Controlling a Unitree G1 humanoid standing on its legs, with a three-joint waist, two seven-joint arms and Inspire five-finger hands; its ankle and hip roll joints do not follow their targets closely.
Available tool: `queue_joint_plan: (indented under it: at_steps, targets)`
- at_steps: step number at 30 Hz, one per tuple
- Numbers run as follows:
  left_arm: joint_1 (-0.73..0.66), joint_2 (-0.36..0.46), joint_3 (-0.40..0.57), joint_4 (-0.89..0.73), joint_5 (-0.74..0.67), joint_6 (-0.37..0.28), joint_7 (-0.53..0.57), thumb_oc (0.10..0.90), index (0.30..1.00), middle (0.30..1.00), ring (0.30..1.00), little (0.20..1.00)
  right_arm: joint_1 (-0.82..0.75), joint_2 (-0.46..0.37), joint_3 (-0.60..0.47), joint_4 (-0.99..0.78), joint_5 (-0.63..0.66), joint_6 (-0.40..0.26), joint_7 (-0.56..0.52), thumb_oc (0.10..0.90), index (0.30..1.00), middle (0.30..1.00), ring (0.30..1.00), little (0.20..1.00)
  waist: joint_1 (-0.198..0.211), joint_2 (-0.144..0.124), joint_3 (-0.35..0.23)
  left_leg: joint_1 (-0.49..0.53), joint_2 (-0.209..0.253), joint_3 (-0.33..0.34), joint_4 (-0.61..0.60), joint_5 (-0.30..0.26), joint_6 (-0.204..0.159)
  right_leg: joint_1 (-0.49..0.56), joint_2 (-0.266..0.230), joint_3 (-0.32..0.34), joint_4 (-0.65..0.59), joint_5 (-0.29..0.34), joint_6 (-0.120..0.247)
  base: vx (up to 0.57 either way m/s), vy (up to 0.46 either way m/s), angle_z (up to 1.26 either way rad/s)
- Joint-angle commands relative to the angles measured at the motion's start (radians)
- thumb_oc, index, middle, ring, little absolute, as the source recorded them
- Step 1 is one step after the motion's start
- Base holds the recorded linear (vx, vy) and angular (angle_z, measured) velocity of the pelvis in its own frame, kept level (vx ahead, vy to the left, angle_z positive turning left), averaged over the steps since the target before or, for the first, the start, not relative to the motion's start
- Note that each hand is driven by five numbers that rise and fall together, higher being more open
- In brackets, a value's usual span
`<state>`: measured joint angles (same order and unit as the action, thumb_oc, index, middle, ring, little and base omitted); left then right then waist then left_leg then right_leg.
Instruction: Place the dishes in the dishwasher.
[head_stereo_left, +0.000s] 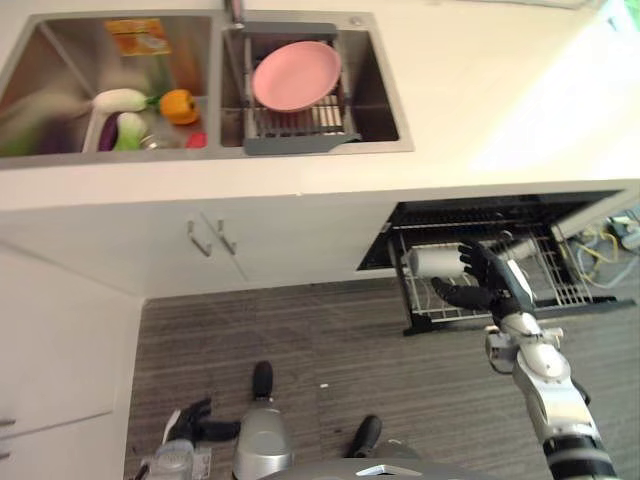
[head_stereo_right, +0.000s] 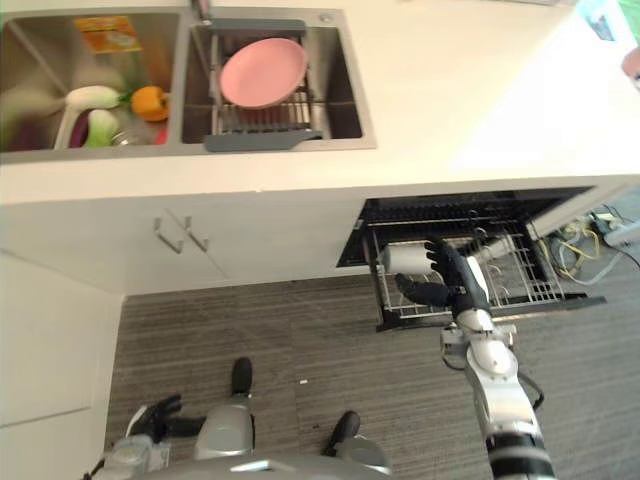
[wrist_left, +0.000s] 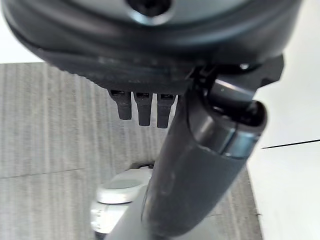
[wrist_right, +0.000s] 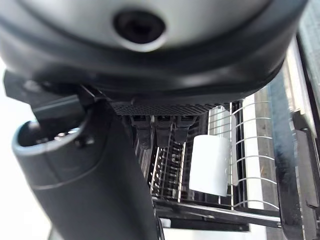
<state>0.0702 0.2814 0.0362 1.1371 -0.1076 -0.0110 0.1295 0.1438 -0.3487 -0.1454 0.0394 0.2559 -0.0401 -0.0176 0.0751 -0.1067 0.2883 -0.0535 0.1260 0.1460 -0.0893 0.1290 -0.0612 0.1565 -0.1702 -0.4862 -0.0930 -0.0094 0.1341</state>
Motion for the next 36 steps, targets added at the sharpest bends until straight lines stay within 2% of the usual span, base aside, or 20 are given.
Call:
queue_joint_plan:
  at_steps: [1, 2, 3, 6, 10, 12, 13, 14, 15, 17, 18, 22, 25, 28, 30, 31, 33, 34, 35, 36]
  targets:
    - [-0.004, -0.010, 0.013, 0.044, -0.005, -0.019, 0.044, 0.800, 0.900, 0.900, 0.900, 0.900, -0.136, -0.007, -0.130, -0.151, 0.251, -0.254, -0.015, 0.800, 0.900, 0.900, 0.900, 0.900, 0.014, 0.044, -0.092, 0.043, 0.067, 0.053, 0.026, -0.025, -0.079, -0.088, -0.003, 0.052, 0.088, 0.003, 0.009, 0.05, 0.011, -0.06]
    - [-0.006, -0.009, 0.012, 0.045, -0.005, -0.020, 0.044, 0.800, 0.900, 0.900, 0.900, 0.900, -0.134, -0.005, -0.131, -0.154, 0.251, -0.253, -0.015, 0.800, 0.900, 0.900, 0.900, 0.900, 0.014, 0.043, -0.094, 0.038, 0.066, 0.051, 0.025, -0.020, -0.077, -0.092, -0.004, 0.050, 0.086, 0.008, 0.009, 0.06, -0.006, 0.00]
    - [-0.003, -0.020, 0.036, 0.068, -0.025, -0.022, 0.064, 0.800, 0.900, 0.900, 0.900, 0.900, -0.139, 0.046, -0.150, -0.192, 0.306, -0.313, -0.032, 0.800, 0.900, 0.900, 0.900, 0.900, 0.011, 0.058, -0.100, 0.043, 0.067, 0.050, 0.022, -0.014, -0.083, -0.085, 0.000, 0.046, 0.084, 0.004, 0.006, 0.00, 0.000, 0.00]
    - [0.000, -0.026, 0.063, 0.097, -0.066, -0.019, 0.080, 0.800, 0.900, 0.900, 0.900, 0.900, -0.152, 0.079, -0.134, -0.228, 0.357, -0.354, -0.038, 0.800, 0.900, 0.900, 0.900, 0.900, 0.016, 0.073, -0.104, 0.046, 0.073, 0.047, 0.024, -0.010, -0.093, -0.076, 0.005, 0.039, 0.081, -0.003, 0.003, 0.03, -0.039, 0.03]
    - [0.003, -0.041, 0.086, 0.120, -0.091, -0.021, 0.100, 0.800, 0.900, 0.900, 0.900, 0.900, -0.175, 0.069, -0.092, -0.277, 0.341, -0.362, -0.043, 0.800, 0.900, 0.900, 0.900, 0.900, 0.027, 0.100, -0.106, 0.036, 0.078, 0.050, 0.053, -0.003, -0.105, -0.066, 0.010, 0.034, 0.070, -0.009, -0.006, 0.01, -0.037, 0.07]
    - [0.003, -0.041, 0.086, 0.120, -0.091, -0.021, 0.100, 0.800, 0.900, 0.900, 0.900, 0.900, -0.175, 0.069, -0.092, -0.277, 0.341, -0.362, -0.043, 0.800, 0.900, 0.900, 0.900, 0.900, 0.027, 0.100, -0.106, 0.036, 0.078, 0.050, 0.053, -0.003, -0.105, -0.066, 0.010, 0.034, 0.070, -0.009, -0.006, 0.00, -0.045, 0.06]
    - [-0.005, -0.048, 0.082, 0.114, -0.087, -0.028, 0.101, 0.800, 0.900, 0.900, 0.900, 0.900, -0.184, 0.048, -0.080, -0.295, 0.308, -0.357, -0.051, 0.800, 0.900, 0.900, 0.900, 0.900, 0.026, 0.100, -0.086, -0.023, 0.068, 0.041, 0.177, -0.021, -0.109, -0.058, 0.003, 0.033, 0.060, -0.013, -0.017, -0.03, -0.081, 0.28]
    - [-0.022, -0.053, 0.082, 0.117, -0.101, -0.029, 0.114, 0.800, 0.900, 0.900, 0.900, 0.900, -0.186, 0.047, -0.083, -0.303, 0.317, -0.361, -0.062, 0.800, 0.900, 0.900, 0.900, 0.900, 0.013, 0.098, -0.072, -0.110, 0.072, 0.099, 0.280, -0.005, -0.116, -0.031, -0.006, 0.011, 0.034, -0.016, -0.023, 0.03, -0.016, 0.47]
    - [-0.039, -0.058, 0.080, 0.119, -0.104, -0.026, 0.125, 0.800, 0.900, 0.900, 0.900, 0.900, -0.194, 0.062, -0.081, -0.302, 0.324, -0.368, -0.076, 0.800, 0.900, 0.900, 0.900, 0.900, -0.007, 0.104, -0.081, -0.131, 0.128, 0.232, 0.202, 0.050, -0.116, -0.020, -0.006, -0.016, 0.020, -0.014, -0.009, 0.04, 0.036, 0.39]
    - [-0.039, -0.059, 0.080, 0.119, -0.104, -0.026, 0.125, 0.800, 0.900, 0.900, 0.900, 0.900, -0.194, 0.062, -0.081, -0.302, 0.324, -0.368, -0.076, 0.800, 0.900, 0.900, 0.900, 0.900, -0.006, 0.104, -0.082, -0.129, 0.127, 0.235, 0.198, 0.053, -0.115, -0.021, -0.007, -0.014, 0.020, -0.014, -0.009, 0.14, 0.083, 1.51]
    - [-0.050, -0.066, 0.064, 0.117, -0.081, -0.026, 0.136, 0.800, 0.900, 0.900, 0.900, 0.900, -0.191, 0.054, -0.068, -0.296, 0.312, -0.359, -0.071, 0.800, 0.900, 0.900, 0.900, 0.900, -0.015, 0.106, -0.111, -0.112, 0.149, 0.270, 0.114, 0.077, -0.122, 0.004, -0.005, -0.017, 0.018, -0.018, 0.016, 0.31, 0.156, 1.27]
    - [-0.038, -0.073, 0.064, 0.132, -0.073, -0.025, 0.132, 0.800, 0.900, 0.900, 0.900, 0.900, -0.178, 0.050, -0.062, -0.296, 0.271, -0.338, -0.063, 0.800, 0.900, 0.900, 0.900, 0.900, -0.014, 0.096, -0.151, -0.059, 0.097, 0.265, 0.070, 0.052, -0.089, 0.038, -0.031, -0.024, 0.042, -0.028, 0.030, 0.23, 0.177, -0.13]
    - [-0.040, -0.071, 0.049, 0.137, -0.051, -0.025, 0.126, 0.800, 0.900, 0.900, 0.900, 0.900, -0.171, 0.063, -0.078, -0.306, 0.220, -0.331, -0.073, 0.800, 0.900, 0.900, 0.900, 0.900, -0.012, 0.066, -0.174, -0.001, 0.019, 0.274, 0.033, 0.002, -0.035, 0.045, -0.112, -0.040, 0.177, -0.033, 0.057, 0.24, 0.287, -0.03]
    - [-0.043, -0.069, 0.038, 0.134, -0.034, -0.025, 0.126, 0.800, 0.900, 0.900, 0.900, 0.900, -0.171, 0.076, -0.077, -0.304, 0.199, -0.326, -0.079, 0.800, 0.900, 0.900, 0.900, 0.900, -0.021, 0.055, -0.178, 0.032, -0.024, 0.273, 0.017, -0.040, -0.001, 0.006, -0.171, -0.030, 0.313, -0.001, 0.085, 0.13, 0.237, 0.47]
    - [-0.043, -0.061, 0.029, 0.128, -0.027, -0.021, 0.124, 0.800, 0.900, 0.900, 0.900, 0.900, -0.165, 0.081, -0.086, -0.308, 0.184, -0.319, -0.081, 0.800, 0.900, 0.900, 0.900, 0.900, -0.039, 0.059, -0.164, 0.050, -0.046, 0.269, 0.011, -0.050, 0.036, -0.056, -0.196, 0.004, 0.438, 0.081, 0.084, 0.10, 0.252, 0.43]
    - [-0.037, -0.059, 0.022, 0.129, -0.027, -0.021, 0.121, 0.800, 0.900, 0.900, 0.900, 0.900, -0.160, 0.096, -0.088, -0.307, 0.179, -0.319, -0.079, 0.800, 0.900, 0.900, 0.900, 0.900, -0.062, 0.073, -0.149, 0.077, -0.057, 0.245, 0.002, -0.071, 0.056, -0.123, -0.165, 0.081, 0.567, 0.080, 0.086, 0.15, 0.228, 0.47]
    - [-0.035, -0.058, 0.016, 0.128, -0.024, -0.018, 0.116, 0.800, 0.900, 0.900, 0.900, 0.900, -0.161, 0.101, -0.084, -0.302, 0.173, -0.318, -0.085, 0.800, 0.900, 0.900, 0.900, 0.900, -0.070, 0.081, -0.141, 0.089, -0.060, 0.239, 0.002, -0.087, 0.065, -0.176, -0.144, 0.120, 0.618, 0.069, 0.084, 0.18, 0.168, 0.53]
    - [-0.039, -0.059, 0.003, 0.125, -0.010, -0.024, 0.111, 0.800, 0.900, 0.900, 0.900, 0.900, -0.140, 0.104, -0.093, -0.306, 0.175, -0.311, -0.076, 0.800, 0.900, 0.900, 0.900, 0.900, -0.113, 0.092, -0.131, 0.105, -0.067, 0.193, 0.002, -0.107, 0.061, -0.264, -0.012, 0.229, 0.588, -0.006, 0.060, 0.19, 0.111, 0.49]
    - [-0.039, -0.059, 0.003, 0.125, -0.010, -0.024, 0.111, 0.800, 0.900, 0.900, 0.900, 0.900, -0.140, 0.104, -0.093, -0.307, 0.176, -0.311, -0.076, 0.800, 0.900, 0.900, 0.900, 0.900, -0.112, 0.095, -0.133, 0.101, -0.063, 0.194, 0.002, -0.104, 0.059, -0.267, -0.008, 0.228, 0.583, -0.002, 0.057, 0.24, 0.066, 0.51]
    - [-0.047, -0.064, 0.002, 0.125, -0.011, -0.019, 0.106, 0.800, 0.900, 0.900, 0.900, 0.900, -0.139, 0.099, -0.107, -0.308, 0.177, -0.311, -0.080, 0.800, 0.900, 0.900, 0.900, 0.900, -0.124, 0.096, -0.126, 0.107, -0.078, 0.174, 0.002, -0.111, 0.057, -0.298, 0.033, 0.233, 0.497, -0.042, 0.029, 0.14, -0.020, 0.27]
